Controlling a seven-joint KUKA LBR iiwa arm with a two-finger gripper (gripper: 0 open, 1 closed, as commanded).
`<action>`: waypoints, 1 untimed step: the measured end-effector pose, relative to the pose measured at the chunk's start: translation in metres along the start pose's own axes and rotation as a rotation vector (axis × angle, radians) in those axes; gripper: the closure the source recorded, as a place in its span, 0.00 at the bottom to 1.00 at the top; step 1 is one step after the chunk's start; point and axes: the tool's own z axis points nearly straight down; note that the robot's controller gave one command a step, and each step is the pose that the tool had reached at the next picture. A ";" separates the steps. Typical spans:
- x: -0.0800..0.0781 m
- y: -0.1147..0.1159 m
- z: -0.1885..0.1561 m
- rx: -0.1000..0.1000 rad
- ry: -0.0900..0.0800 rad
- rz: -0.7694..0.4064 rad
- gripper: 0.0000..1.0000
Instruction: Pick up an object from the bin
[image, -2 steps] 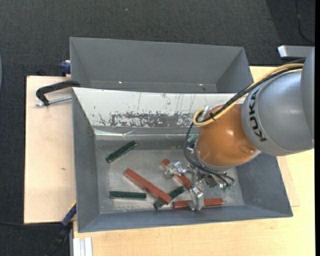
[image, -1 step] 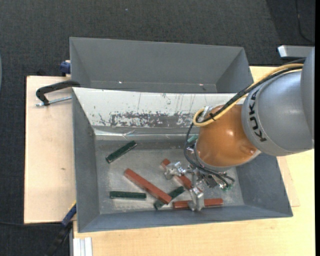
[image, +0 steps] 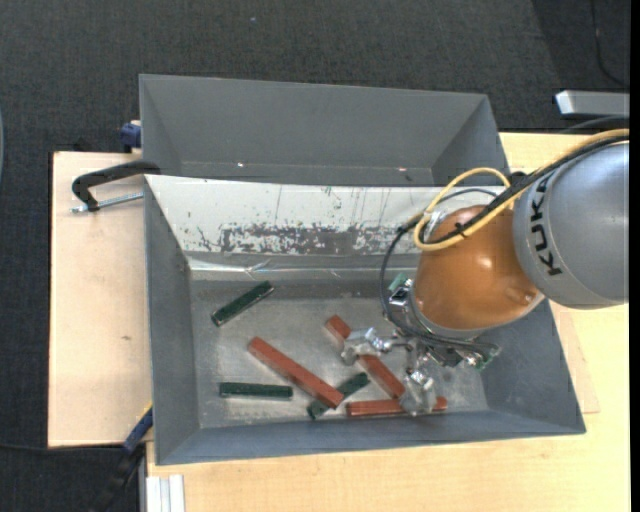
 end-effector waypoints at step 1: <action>0.016 -0.020 0.000 0.002 0.002 -0.310 0.00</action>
Offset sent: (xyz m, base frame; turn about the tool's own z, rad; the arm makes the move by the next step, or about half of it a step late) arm 0.0062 0.0426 -0.0020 -0.7511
